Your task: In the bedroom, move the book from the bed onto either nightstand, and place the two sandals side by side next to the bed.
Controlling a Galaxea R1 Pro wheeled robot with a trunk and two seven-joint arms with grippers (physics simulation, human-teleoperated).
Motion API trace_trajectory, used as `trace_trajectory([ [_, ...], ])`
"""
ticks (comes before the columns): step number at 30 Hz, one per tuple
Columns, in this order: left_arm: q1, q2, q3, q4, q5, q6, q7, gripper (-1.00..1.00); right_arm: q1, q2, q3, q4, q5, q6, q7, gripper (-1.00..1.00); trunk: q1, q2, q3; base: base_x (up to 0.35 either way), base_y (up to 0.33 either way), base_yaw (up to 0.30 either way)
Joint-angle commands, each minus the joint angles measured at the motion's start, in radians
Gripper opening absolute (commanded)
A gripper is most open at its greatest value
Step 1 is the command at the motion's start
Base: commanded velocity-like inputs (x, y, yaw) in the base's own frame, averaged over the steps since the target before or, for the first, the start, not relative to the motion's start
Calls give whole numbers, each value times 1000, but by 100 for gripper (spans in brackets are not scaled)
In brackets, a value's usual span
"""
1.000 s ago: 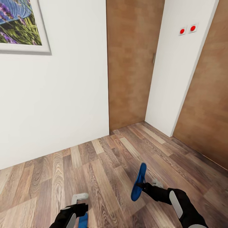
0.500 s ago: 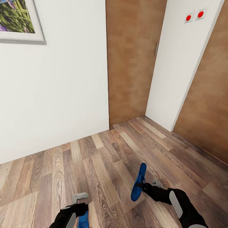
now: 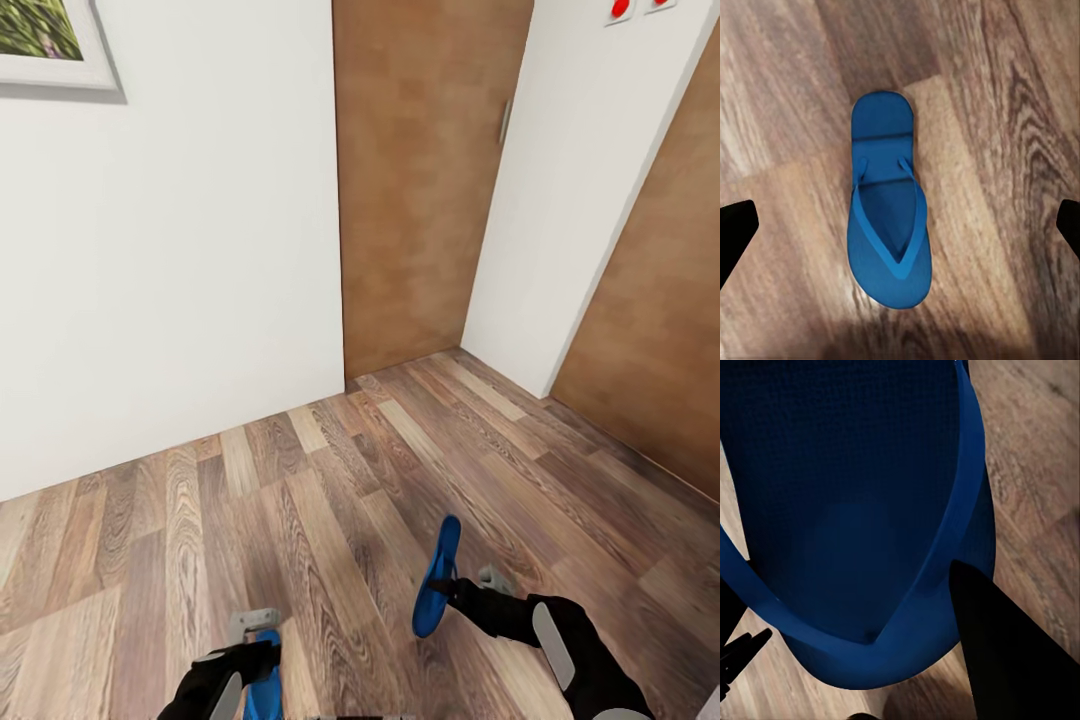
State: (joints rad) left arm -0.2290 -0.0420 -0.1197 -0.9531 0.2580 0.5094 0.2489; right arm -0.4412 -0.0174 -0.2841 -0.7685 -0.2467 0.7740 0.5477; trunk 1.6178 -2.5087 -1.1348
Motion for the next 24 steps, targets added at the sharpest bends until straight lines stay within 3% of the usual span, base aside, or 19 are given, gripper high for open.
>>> trace_trajectory([
  [1, -1, 0, -2, -1, 10, 3, 9, 100, -1, 0, -3, 0, -2, 7, 3, -100, 0, -1, -5, 0, 0, 0],
  [19, 0, -1, -1, -3, 10, 2, 9, 100, -1, -1, -1, -2, -13, 8, 15, -100, 8, -5, -74, 0, 0, 0],
  [22, 0, -1, -1, -4, 10, 3, 9, 100, -1, -1, 0, -3, -15, 8, 111, -100, 10, -6, -86, 0, 0, 0],
  [24, -1, -1, -1, -4, 10, 3, 9, 100, -1, -3, 0, -2, -15, 9, 224, -100, 11, -6, -94, 0, 0, 0],
])
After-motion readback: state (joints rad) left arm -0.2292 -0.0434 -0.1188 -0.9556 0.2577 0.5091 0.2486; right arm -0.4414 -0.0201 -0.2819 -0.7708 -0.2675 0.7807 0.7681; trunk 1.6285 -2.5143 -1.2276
